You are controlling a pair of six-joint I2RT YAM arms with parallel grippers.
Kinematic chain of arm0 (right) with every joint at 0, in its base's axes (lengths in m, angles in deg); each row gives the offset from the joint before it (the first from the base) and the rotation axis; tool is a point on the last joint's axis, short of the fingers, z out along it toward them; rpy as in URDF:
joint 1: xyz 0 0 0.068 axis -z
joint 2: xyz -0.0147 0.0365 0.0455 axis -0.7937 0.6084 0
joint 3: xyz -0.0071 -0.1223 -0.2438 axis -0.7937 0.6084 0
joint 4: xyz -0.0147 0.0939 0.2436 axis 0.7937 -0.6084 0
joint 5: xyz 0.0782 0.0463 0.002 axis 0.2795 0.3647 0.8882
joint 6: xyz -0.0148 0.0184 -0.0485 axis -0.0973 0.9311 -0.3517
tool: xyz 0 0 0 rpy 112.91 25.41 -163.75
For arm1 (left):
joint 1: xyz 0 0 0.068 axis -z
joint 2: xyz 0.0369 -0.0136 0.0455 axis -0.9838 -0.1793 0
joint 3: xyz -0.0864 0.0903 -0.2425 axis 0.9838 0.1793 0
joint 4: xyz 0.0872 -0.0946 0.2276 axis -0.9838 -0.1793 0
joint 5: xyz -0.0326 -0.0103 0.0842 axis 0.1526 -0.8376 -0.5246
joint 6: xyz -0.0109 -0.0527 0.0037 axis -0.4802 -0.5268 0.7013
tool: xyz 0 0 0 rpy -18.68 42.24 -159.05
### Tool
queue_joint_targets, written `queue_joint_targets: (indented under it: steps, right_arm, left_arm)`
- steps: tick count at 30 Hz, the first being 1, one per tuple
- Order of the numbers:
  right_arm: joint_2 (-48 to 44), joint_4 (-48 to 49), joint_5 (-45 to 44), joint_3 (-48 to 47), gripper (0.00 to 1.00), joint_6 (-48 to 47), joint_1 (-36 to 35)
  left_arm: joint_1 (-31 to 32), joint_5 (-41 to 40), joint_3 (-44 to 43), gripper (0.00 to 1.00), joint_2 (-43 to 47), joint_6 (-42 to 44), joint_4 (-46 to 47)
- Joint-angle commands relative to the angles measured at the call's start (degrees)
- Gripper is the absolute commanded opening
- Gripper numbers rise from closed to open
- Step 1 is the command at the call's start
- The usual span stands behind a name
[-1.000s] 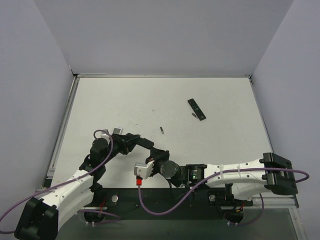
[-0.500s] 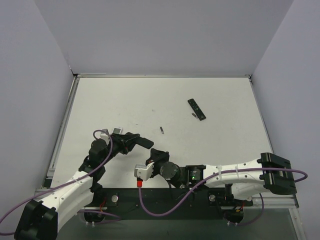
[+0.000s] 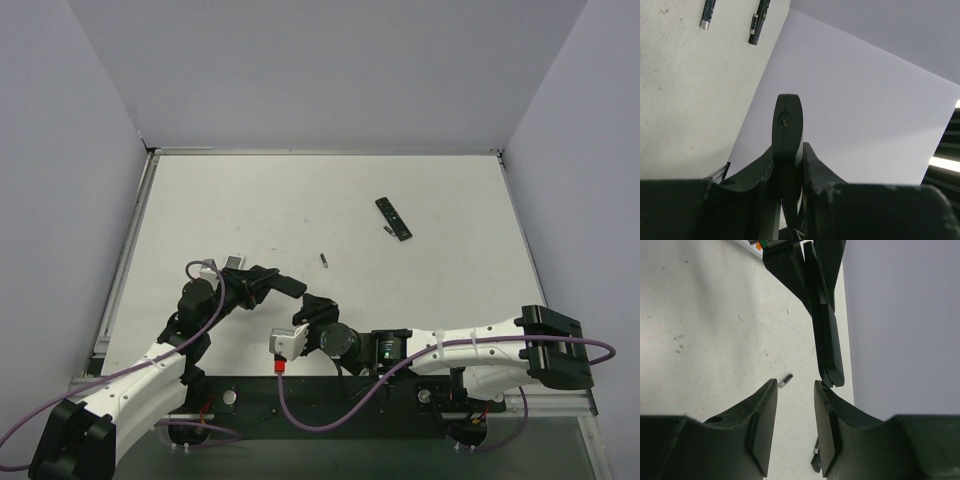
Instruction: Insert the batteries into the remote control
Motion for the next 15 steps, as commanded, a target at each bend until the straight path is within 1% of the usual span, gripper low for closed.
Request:
queue_joint_targets:
  steps: [1,3,8,9,11,12,15]
  right_arm:
    - [-2.5,1.5,0.2,-0.9,0.34,1.5,0.7]
    - [-2.6,1.4,0.2,-1.3,0.36,1.6,0.8]
    - [-3.9,1.3,0.4,-1.8,0.45,1.9,0.7]
    - [-4.5,1.4,0.3,-1.9,0.49,1.9,0.9]
    - [-5.1,1.4,0.3,-1.9,0.53,2.0,0.9]
    - [-5.9,1.2,0.3,-1.9,0.58,2.0,0.9]
    - [-7.7,-0.3,1.1,-2.4,0.64,2.9,0.8]
  left_arm:
    - [-0.2,0.1,-0.2,0.00,0.3,1.3,3.5]
    - [-0.1,0.1,-0.2,0.00,0.3,1.3,3.5]
    - [-0.2,0.0,-0.2,0.00,0.4,1.6,3.4]
    - [-0.2,-0.1,-0.1,0.00,0.5,1.6,3.4]
    - [-0.2,-0.1,-0.1,0.00,0.3,1.6,3.5]
    - [-0.2,-0.2,-0.2,0.00,0.3,1.6,3.6]
    - [-0.2,-0.3,-0.3,0.00,0.2,1.8,3.7]
